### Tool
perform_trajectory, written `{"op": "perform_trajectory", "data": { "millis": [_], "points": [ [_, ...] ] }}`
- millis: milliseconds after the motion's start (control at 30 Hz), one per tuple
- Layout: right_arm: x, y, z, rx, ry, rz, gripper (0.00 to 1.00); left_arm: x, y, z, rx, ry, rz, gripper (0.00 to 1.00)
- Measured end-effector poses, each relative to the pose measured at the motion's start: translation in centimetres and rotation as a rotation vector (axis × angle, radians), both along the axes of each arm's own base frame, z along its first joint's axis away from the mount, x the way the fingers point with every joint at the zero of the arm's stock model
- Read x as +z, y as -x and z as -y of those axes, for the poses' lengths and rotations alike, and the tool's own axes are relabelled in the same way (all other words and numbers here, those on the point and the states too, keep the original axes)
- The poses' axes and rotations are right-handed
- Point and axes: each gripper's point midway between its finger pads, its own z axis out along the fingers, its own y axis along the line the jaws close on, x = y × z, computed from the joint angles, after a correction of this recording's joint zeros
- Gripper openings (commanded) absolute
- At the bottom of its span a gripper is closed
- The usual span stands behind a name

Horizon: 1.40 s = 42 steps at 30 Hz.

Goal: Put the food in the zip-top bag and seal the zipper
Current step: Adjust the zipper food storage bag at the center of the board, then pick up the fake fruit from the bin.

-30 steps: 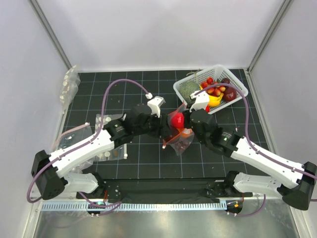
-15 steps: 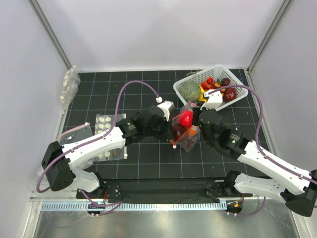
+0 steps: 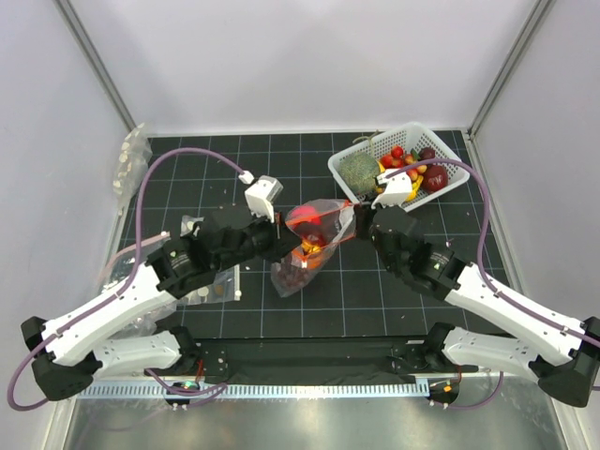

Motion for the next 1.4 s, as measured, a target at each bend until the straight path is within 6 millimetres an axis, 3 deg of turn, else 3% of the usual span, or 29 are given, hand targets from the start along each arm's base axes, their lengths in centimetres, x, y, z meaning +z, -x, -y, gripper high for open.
{"op": "perform_trajectory", "data": {
  "millis": [100,333,433,533,667,867,1067,1233,1400],
  "points": [
    [0.3,0.0,-0.5,0.025,-0.018,0.01,0.01,-0.8,-0.3,0.2,0.008,-0.024,-0.011,0.01],
    [-0.1,0.0,-1.4,0.076,-0.033,0.012,0.01,-5.5,-1.0,1.0,-0.011,-0.142,-0.098,0.01],
    [-0.1,0.8,-1.7,0.135,-0.083,0.046,0.01,-6.1,-1.4,0.7,-0.017,-0.137,-0.127,0.0],
    [0.3,2.0,-0.5,0.143,-0.115,0.075,0.01,-6.8,-2.1,1.1,-0.027,-0.127,-0.157,0.0],
    [1.1,1.7,-1.0,0.148,-0.122,0.079,0.01,-7.9,-2.5,1.7,-0.033,-0.13,-0.197,0.01],
    [-0.5,1.3,-4.0,0.249,-0.089,0.026,0.01,-7.6,-3.0,-0.5,0.063,-0.133,-0.141,0.01],
    [1.1,3.5,-2.4,0.296,-0.172,0.117,0.01,-5.0,-4.3,-3.5,0.214,-0.084,-0.021,0.01],
    [3.0,4.3,-1.7,0.302,-0.239,0.191,0.01,-5.4,-4.5,-1.7,0.165,-0.076,-0.038,0.0],
    [2.2,1.7,-4.1,0.271,-0.153,0.097,0.01,-6.1,-3.6,-1.2,0.108,-0.08,-0.064,0.0]
  ]
}}
